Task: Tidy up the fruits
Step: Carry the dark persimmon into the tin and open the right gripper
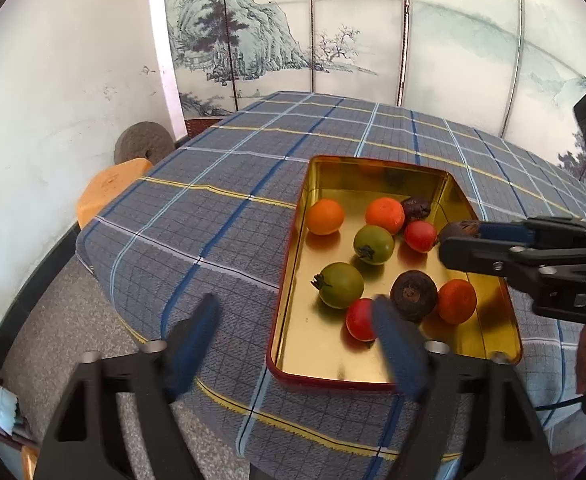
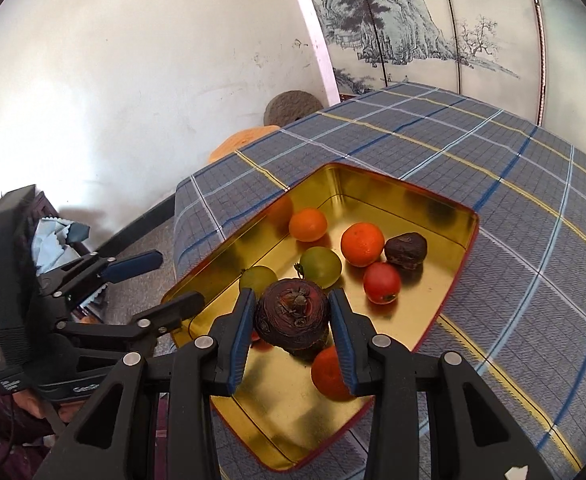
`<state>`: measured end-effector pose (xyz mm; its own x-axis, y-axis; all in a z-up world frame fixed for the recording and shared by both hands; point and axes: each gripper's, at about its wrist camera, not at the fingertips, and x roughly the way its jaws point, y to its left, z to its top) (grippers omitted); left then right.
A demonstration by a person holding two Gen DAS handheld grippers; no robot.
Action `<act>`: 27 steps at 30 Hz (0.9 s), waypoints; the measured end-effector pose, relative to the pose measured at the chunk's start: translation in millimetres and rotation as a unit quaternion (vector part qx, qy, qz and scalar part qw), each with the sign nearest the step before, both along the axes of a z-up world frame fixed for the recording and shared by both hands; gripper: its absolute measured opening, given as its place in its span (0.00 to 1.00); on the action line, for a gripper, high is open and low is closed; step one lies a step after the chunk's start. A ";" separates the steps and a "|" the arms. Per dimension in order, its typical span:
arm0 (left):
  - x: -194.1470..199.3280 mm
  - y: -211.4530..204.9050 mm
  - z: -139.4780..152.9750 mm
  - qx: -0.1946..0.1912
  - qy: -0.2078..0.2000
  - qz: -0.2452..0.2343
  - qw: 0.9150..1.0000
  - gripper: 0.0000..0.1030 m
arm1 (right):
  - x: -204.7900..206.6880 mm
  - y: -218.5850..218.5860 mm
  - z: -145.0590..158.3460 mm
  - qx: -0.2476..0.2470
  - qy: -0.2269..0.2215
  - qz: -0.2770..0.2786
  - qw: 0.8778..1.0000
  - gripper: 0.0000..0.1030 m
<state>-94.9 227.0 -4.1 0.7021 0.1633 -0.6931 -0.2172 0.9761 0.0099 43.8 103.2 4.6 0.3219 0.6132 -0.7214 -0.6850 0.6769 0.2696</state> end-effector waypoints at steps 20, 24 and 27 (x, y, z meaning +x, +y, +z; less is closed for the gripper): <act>-2.7 -0.5 8.0 0.014 -0.015 0.001 1.000 0.93 | 24.9 13.8 -22.9 -0.026 0.013 -0.015 0.999 0.34; -2.3 -2.5 7.1 0.021 -0.012 -0.003 1.000 0.93 | 27.4 16.0 -26.0 -0.026 0.017 -0.016 0.999 0.34; -1.6 -3.3 6.2 0.021 -0.010 -0.004 1.000 0.93 | 28.1 18.9 -27.7 -0.025 0.018 -0.016 0.999 0.34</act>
